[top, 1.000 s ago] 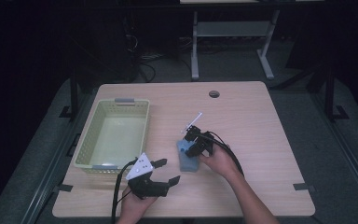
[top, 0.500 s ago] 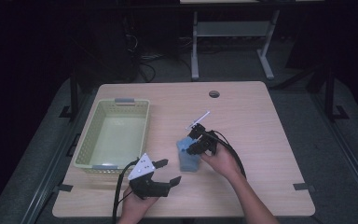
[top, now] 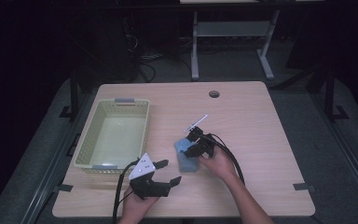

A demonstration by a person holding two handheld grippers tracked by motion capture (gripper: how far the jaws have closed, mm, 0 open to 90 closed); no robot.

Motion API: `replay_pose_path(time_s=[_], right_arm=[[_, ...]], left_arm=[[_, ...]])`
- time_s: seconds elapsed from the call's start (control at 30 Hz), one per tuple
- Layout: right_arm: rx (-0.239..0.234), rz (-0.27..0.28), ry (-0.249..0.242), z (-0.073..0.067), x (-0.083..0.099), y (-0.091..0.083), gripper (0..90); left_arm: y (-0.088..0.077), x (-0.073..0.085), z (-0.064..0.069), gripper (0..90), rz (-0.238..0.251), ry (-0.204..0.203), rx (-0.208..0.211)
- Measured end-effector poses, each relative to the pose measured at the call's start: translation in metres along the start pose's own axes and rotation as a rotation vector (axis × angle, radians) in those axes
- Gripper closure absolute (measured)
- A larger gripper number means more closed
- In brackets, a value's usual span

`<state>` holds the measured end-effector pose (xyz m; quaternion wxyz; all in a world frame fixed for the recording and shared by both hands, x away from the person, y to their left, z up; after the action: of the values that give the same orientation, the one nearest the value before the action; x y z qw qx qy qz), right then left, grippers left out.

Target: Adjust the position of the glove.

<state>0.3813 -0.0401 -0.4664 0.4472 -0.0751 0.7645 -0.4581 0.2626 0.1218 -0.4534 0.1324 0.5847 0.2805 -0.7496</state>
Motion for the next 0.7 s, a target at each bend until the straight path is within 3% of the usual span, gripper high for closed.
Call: replay_pose_path(time_s=[0.07,0.1,0.13,0.17,0.23,0.37,0.5,0.53,0.6,0.63,0.7], right_arm=[[0.006,0.027,0.014,0.003,0.001,-0.008,66.3],[-0.01,0.067,0.05,0.005,0.003,-0.017,63.3],[-0.01,0.067,0.05,0.005,0.003,-0.017,63.3],[-0.014,0.102,0.09,0.007,0.006,-0.026,55.7],[-0.018,0.129,0.12,0.009,0.008,-0.031,54.3],[-0.045,0.2,0.226,0.015,0.023,-0.047,48.8],[-0.072,0.216,0.287,0.02,0.038,-0.049,48.1],[-0.075,0.216,0.307,0.02,0.04,-0.049,48.2],[-0.097,0.246,0.379,0.022,0.048,-0.047,46.6],[-0.097,0.246,0.379,0.022,0.048,-0.047,46.6],[-0.096,0.249,0.408,0.021,0.049,-0.046,46.0]], left_arm=[[0.001,0.0,-0.001,23.3,-0.001,-0.012,-0.004],[0.002,0.0,-0.002,23.3,-0.001,-0.025,-0.003],[0.002,0.0,-0.003,23.3,-0.002,-0.039,-0.002],[0.003,0.0,-0.004,23.2,-0.005,-0.066,0.002],[0.005,0.0,-0.003,23.3,0.002,-0.161,0.045],[0.009,-0.004,-0.001,23.5,-0.005,-0.159,0.025],[0.016,-0.007,-0.007,23.9,-0.022,-0.22,-0.003],[0.02,-0.008,-0.009,23.9,-0.027,-0.253,-0.008],[0.025,-0.007,-0.012,23.9,-0.024,-0.253,-0.031],[0.027,-0.007,-0.013,23.9,-0.026,-0.252,-0.038],[0.033,-0.005,-0.018,24.0,-0.046,-0.29,-0.049]])
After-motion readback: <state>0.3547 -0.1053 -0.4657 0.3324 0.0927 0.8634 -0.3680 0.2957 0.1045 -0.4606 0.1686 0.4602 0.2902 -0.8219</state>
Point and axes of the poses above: each handheld gripper's, and its own axes: y roughly forward along the jaws, x roughly out of its underside, z roughly to its right, the point moved 4 cm from there along y, roughly forward along the jaws, and after that the axes turned 9 degrees about z, right-handed, at the moved point
